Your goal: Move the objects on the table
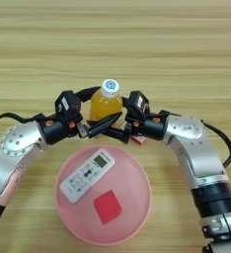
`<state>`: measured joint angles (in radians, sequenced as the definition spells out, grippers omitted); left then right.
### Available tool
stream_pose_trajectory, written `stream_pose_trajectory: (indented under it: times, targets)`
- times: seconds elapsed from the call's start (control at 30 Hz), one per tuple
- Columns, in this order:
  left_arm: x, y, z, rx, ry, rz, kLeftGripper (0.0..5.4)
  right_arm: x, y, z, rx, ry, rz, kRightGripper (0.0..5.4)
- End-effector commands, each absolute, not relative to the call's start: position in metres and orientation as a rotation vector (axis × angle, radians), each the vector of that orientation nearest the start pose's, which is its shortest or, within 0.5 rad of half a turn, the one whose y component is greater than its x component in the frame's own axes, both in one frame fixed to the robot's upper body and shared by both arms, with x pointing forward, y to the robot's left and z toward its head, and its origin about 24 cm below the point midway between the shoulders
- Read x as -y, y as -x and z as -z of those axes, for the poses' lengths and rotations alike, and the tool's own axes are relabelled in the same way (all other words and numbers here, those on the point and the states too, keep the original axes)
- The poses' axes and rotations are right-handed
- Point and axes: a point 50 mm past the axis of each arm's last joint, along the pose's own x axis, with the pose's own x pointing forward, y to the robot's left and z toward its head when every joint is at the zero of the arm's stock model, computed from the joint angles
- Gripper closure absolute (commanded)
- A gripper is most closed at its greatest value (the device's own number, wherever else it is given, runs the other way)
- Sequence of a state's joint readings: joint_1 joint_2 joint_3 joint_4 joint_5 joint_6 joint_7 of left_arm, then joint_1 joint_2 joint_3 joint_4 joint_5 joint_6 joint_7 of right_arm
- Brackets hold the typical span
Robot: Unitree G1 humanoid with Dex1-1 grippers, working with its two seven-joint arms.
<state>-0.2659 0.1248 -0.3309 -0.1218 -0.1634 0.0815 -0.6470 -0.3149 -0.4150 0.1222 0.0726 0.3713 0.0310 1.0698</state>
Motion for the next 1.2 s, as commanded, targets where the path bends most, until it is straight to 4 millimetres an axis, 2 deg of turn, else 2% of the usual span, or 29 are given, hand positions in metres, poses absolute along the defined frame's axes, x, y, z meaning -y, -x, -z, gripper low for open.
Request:
stream_pose_trajectory:
  times: [0.03, 0.1, 0.33, 0.67, 0.97, 1.1, 1.2]
  targets:
    - [-0.045, -0.257, -0.128, 0.309, -0.080, 1.045, 1.91, 0.139, -0.280, -0.117, 0.158, 0.175, -1.245, 1.96]
    - [-0.046, -0.258, -0.129, 0.318, -0.084, 1.034, 1.54, 0.139, -0.280, -0.118, 0.162, 0.174, -1.240, 1.96]
    - [-0.047, -0.254, -0.132, 0.354, -0.082, 1.041, 0.94, 0.140, -0.280, -0.118, 0.169, 0.169, -1.228, 1.97]
    - [-0.054, -0.236, -0.159, 0.522, 0.042, 1.099, 0.02, 0.141, -0.280, -0.119, 0.175, 0.160, -1.219, 1.97]
    - [-0.062, -0.230, -0.170, 0.581, 0.093, 1.099, 0.00, 0.147, -0.282, -0.120, 0.191, 0.145, -1.180, 1.97]
    - [-0.070, -0.233, -0.170, 0.580, 0.093, 1.055, 0.00, 0.151, -0.282, -0.121, 0.207, 0.127, -1.150, 1.97]
    - [-0.081, -0.243, -0.166, 0.565, 0.071, 0.953, 0.00, 0.159, -0.281, -0.122, 0.216, 0.121, -1.102, 1.97]
